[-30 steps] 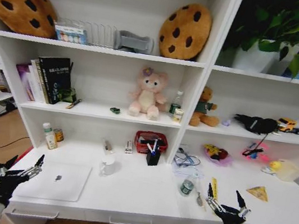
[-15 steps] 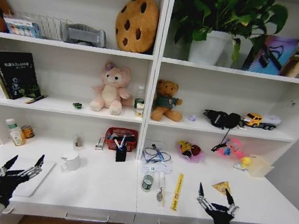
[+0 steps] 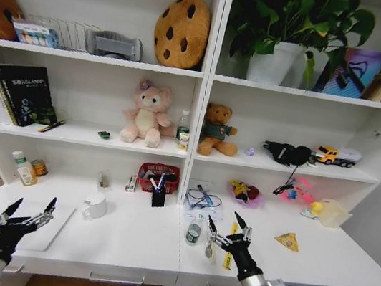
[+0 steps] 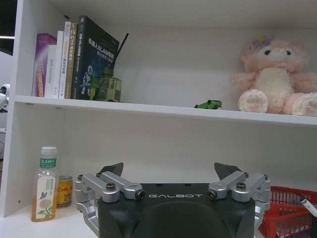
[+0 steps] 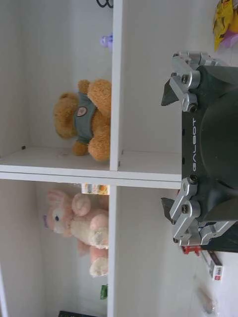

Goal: Organize the objects on the table.

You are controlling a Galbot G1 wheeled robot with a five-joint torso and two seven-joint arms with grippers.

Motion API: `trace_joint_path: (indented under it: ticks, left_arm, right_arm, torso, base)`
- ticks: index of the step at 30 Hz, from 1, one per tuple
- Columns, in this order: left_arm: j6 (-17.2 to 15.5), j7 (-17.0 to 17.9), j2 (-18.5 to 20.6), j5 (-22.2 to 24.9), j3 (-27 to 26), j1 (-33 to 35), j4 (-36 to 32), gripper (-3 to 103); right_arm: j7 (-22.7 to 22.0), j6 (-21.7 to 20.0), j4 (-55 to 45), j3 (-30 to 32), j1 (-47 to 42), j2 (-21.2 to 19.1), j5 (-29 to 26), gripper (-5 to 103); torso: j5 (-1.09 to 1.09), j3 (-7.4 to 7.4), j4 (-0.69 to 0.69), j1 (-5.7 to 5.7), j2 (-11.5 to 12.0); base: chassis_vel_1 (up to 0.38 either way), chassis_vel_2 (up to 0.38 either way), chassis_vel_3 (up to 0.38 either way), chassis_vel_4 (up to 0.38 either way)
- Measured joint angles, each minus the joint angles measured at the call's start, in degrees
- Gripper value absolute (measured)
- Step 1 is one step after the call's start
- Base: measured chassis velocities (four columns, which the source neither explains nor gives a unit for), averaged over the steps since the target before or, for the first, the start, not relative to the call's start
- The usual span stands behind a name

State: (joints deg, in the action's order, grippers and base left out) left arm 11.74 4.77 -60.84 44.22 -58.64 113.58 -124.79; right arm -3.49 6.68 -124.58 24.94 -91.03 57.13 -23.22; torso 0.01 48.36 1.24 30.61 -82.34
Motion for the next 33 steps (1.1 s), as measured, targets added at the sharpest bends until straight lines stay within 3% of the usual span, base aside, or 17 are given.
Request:
trace_joint_path:
  ticks: [7, 14, 19, 22, 24, 25, 26, 33]
  left_arm:
    - [0.00, -0.02, 0.00, 0.00, 0.00, 0.00, -0.01, 100]
    - [0.00, -0.02, 0.00, 0.00, 0.00, 0.00, -0.01, 100]
    - [-0.01, -0.02, 0.00, 0.00, 0.00, 0.00, -0.02, 100]
    - [0.00, -0.02, 0.00, 0.00, 0.00, 0.00, -0.01, 100]
    - [0.00, -0.02, 0.00, 0.00, 0.00, 0.00, -0.01, 100]
    - [-0.01, -0.02, 0.00, 0.00, 0.00, 0.00, -0.01, 100]
    - [-0.01, -0.02, 0.00, 0.00, 0.00, 0.00, -0.01, 100]
    - [0.00, -0.02, 0.00, 0.00, 0.00, 0.00, -0.01, 100]
  right_arm:
    - [1.01, -1.22, 4.92, -7.35, 8.11, -3.18, -3.89, 100]
    - [0.88, -1.19, 7.58, -11.47, 10.04, -3.54, -3.72, 99]
    - [0.63, -0.87, 9.89, -13.14, 10.39, -3.01, -3.00, 86]
    - [-0.46, -0.81, 12.03, -14.62, 11.66, -2.27, -2.69, 70]
    - [-0.54, -0.81, 12.07, -14.76, 11.69, -2.22, -2.59, 70]
    - [-0.64, -0.79, 12.16, -14.89, 11.69, -2.05, -2.34, 59]
    - [-0.64, -0.79, 12.16, -14.89, 11.69, -2.05, -2.34, 59]
    - [-0.83, -0.50, 12.21, -15.05, 10.95, -0.98, -0.97, 33]
  torso:
    - [-0.02, 0.00, -0.02, 0.01, 0.00]
    - [-0.01, 0.00, 0.00, 0.01, 0.00]
    - [-0.01, 0.00, 0.01, 0.01, 0.00]
    - [-0.02, 0.00, -0.01, 0.01, 0.00]
    - [-0.02, 0.00, -0.01, 0.01, 0.00]
    - [-0.02, 0.00, 0.00, 0.01, 0.00]
    - [-0.02, 0.00, 0.00, 0.01, 0.00]
    - [-0.02, 0.00, -0.01, 0.01, 0.00]
  base:
    - [0.000, 0.000, 0.000, 0.000]
    - [0.000, 0.000, 0.000, 0.000]
    - [0.000, 0.000, 0.000, 0.000]
    - [0.000, 0.000, 0.000, 0.000]
    - [0.000, 0.000, 0.000, 0.000]
    - [0.000, 0.000, 0.000, 0.000]
    - [0.000, 0.000, 0.000, 0.000]
    - [0.000, 0.000, 0.000, 0.000]
